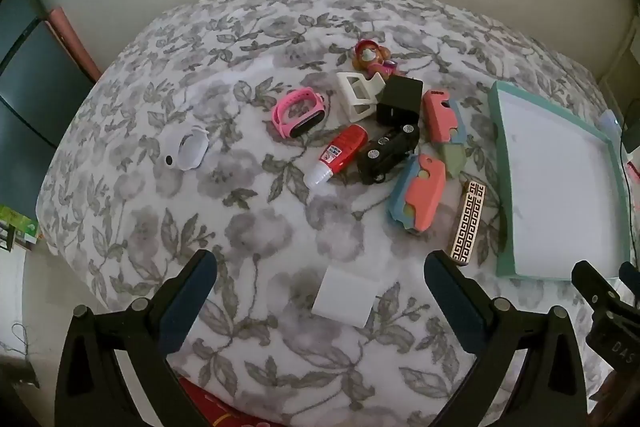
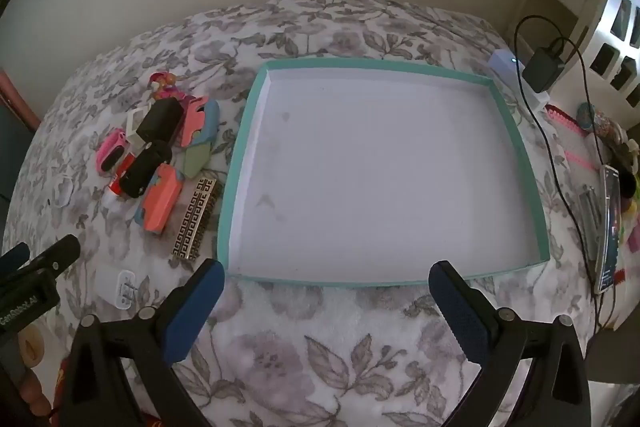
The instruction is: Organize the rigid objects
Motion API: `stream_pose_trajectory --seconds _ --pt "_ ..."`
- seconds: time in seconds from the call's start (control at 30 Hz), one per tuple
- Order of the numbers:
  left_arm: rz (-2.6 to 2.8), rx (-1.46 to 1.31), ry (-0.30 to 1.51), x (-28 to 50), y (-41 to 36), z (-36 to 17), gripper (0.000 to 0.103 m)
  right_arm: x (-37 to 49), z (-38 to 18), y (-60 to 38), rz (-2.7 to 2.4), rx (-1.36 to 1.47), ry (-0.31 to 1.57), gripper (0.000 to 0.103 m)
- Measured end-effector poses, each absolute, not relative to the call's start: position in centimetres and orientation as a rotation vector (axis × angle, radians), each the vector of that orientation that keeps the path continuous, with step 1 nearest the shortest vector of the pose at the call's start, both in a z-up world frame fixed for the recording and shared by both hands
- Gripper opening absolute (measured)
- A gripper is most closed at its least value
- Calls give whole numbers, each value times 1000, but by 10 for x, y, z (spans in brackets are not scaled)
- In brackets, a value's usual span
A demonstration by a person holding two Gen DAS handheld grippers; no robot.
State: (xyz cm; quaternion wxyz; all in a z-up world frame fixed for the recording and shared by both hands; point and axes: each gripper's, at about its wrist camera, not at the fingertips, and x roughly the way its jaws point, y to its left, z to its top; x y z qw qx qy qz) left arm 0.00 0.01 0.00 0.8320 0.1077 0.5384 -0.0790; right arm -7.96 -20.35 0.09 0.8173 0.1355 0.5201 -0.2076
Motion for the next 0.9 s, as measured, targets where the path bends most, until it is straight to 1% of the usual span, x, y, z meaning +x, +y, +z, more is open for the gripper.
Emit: stream_pose_trajectory --seconds 0.9 --pt "-169 244 1166 0 -1 -4 103 -78 2 -200 -436 273 1112 103"
